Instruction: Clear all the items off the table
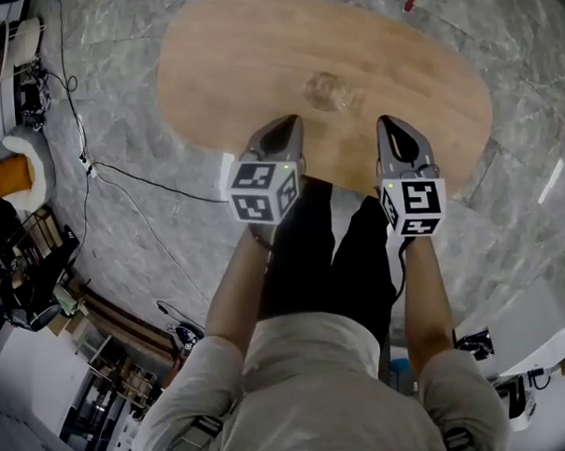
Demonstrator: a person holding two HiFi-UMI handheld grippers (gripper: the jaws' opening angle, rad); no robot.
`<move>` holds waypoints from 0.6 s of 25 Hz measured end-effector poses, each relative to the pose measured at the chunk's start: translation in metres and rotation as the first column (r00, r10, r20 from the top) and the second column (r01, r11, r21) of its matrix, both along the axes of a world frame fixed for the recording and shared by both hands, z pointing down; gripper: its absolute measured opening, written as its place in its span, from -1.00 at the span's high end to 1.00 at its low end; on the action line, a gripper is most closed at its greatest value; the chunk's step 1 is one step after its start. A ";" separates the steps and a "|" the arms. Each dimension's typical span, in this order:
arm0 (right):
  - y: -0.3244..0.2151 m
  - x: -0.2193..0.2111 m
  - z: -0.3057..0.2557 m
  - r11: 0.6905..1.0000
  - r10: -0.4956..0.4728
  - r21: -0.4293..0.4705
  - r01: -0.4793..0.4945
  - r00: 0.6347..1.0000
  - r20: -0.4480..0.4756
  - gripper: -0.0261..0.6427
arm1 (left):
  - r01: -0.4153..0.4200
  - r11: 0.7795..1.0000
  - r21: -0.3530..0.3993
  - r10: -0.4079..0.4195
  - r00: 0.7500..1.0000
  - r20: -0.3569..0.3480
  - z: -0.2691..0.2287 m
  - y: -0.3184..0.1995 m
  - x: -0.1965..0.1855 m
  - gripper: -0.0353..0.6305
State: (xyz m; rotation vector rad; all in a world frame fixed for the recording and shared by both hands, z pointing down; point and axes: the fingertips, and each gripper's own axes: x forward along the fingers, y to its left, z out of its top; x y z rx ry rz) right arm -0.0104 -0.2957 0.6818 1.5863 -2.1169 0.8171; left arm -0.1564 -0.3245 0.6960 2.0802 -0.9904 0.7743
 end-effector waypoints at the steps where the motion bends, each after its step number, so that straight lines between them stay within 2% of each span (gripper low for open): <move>1: -0.002 -0.004 0.008 1.000 -0.001 -0.009 0.001 1.000 -0.002 0.90 | -0.012 1.000 -0.007 0.012 1.000 0.004 0.006 -0.003 -0.001 0.83; 10: -0.004 -0.029 0.075 0.997 0.017 -0.077 -0.021 0.999 -0.044 0.90 | -0.159 0.986 -0.042 0.161 0.985 0.064 0.058 -0.015 -0.012 0.83; 15: -0.001 -0.037 0.105 0.990 0.024 -0.135 -0.034 0.997 -0.076 0.90 | -0.198 0.978 -0.063 0.203 0.977 0.071 0.074 -0.029 -0.016 0.83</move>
